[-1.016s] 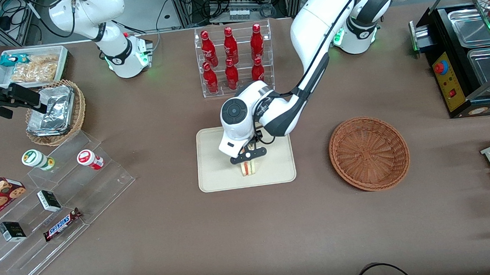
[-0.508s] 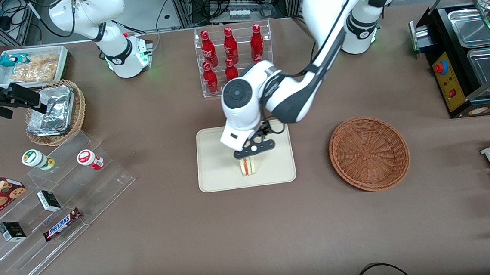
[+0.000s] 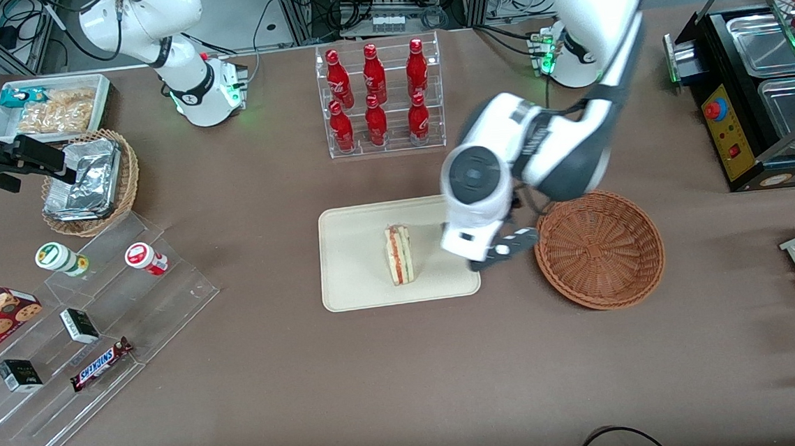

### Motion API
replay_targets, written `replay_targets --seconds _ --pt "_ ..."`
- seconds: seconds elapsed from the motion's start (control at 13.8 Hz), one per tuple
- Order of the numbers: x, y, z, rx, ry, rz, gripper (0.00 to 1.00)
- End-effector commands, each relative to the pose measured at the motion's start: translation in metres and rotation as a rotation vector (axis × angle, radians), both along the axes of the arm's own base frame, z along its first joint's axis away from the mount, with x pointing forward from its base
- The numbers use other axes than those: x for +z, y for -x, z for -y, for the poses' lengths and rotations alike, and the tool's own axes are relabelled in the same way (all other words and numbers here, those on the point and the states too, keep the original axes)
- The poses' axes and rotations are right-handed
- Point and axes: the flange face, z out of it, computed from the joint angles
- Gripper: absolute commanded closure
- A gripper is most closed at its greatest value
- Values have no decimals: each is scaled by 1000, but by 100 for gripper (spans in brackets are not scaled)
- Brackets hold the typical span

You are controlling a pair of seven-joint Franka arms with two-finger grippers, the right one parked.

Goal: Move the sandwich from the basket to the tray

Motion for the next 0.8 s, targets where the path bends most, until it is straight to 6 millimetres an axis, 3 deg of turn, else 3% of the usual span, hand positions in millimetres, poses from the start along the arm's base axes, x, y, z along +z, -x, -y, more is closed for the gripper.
replay_targets --seconds 0.0,0.29,0.44,0.73 --pt "20 0 -61 -40 -12 -31 0" --pt "40 4 -138 -94 6 -59 0" --pt "55 15 -164 -142 20 -63 0" --pt "107 37 -219 -225 101 -97 0"
